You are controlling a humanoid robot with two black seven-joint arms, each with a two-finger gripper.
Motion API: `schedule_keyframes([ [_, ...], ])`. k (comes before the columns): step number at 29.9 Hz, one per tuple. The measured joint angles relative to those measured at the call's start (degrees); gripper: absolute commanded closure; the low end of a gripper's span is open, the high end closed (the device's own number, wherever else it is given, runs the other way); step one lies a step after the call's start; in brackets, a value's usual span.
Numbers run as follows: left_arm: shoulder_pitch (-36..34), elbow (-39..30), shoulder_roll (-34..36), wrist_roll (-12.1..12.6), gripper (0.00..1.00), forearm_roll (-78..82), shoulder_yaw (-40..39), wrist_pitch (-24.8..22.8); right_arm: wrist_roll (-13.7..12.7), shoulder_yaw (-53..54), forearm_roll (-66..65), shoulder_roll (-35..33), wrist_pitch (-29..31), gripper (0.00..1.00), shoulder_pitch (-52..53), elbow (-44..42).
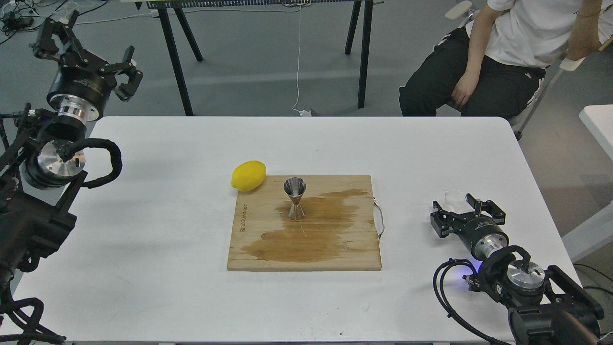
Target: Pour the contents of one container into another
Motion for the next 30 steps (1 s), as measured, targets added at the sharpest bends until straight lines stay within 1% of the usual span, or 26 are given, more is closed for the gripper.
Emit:
schedule_keyframes([
  [4, 0.0, 0.0, 0.0, 0.0, 0.00, 0.0, 0.0, 0.0, 0.0, -0.5, 0.0, 0.0, 0.7, 0.02, 0.7, 1.4],
  [9, 0.0, 0.0, 0.2, 0.0, 0.00, 0.0, 0.0, 0.0, -0.3, -0.8, -1.1, -1.4, 2.6, 0.02, 3.6, 5.4],
  [14, -0.1, 0.0, 0.2, 0.0, 0.00, 0.0, -0.1, 0.0, -0.2, -0.8, -6.6, -4.4, 3.4, 0.01, 8.8, 8.9],
  [19, -0.1, 0.0, 0.2, 0.1, 0.00, 0.0, -0.2, 0.0, 0.2, -0.7, -12.7, -8.9, 4.7, 0.01, 15.7, 8.7],
  [20, -0.1, 0.0, 0.2, 0.1, 0.00, 0.0, -0.2, 0.0, 0.9, -0.7, -14.3, -10.1, 5.2, 0.01, 17.0, 8.1],
  [21, -0.1, 0.0, 0.1, 0.1, 0.00, 0.0, -0.1, 0.0, 2.2, -0.7, -16.0, -11.3, 6.1, 0.01, 18.3, 7.2],
  [22, -0.1, 0.0, -0.1, 0.1, 0.00, 0.0, -0.1, -0.1, 3.8, -0.7, -17.5, -12.3, 7.1, 0.01, 19.5, 6.1],
  [24, 0.0, 0.0, -0.6, 0.0, 0.00, 0.1, -0.1, -0.1, 7.9, -0.7, -21.1, -13.8, 9.6, 0.01, 22.4, 2.6],
  [26, 0.0, 0.0, -1.4, 0.0, 0.00, 0.1, 0.0, -0.1, 10.5, -0.7, -23.1, -14.2, 11.7, 0.00, 25.1, -1.2],
  [28, 0.0, 0.0, -2.1, -0.1, 0.00, 0.2, 0.0, -0.1, 11.5, -0.8, -23.9, -14.4, 12.7, 0.00, 27.2, -5.0],
  [30, 0.1, 0.0, -2.4, -0.1, 0.00, 0.2, 0.1, -0.1, 11.7, -0.8, -24.1, -14.5, 13.1, 0.00, 28.8, -7.6],
])
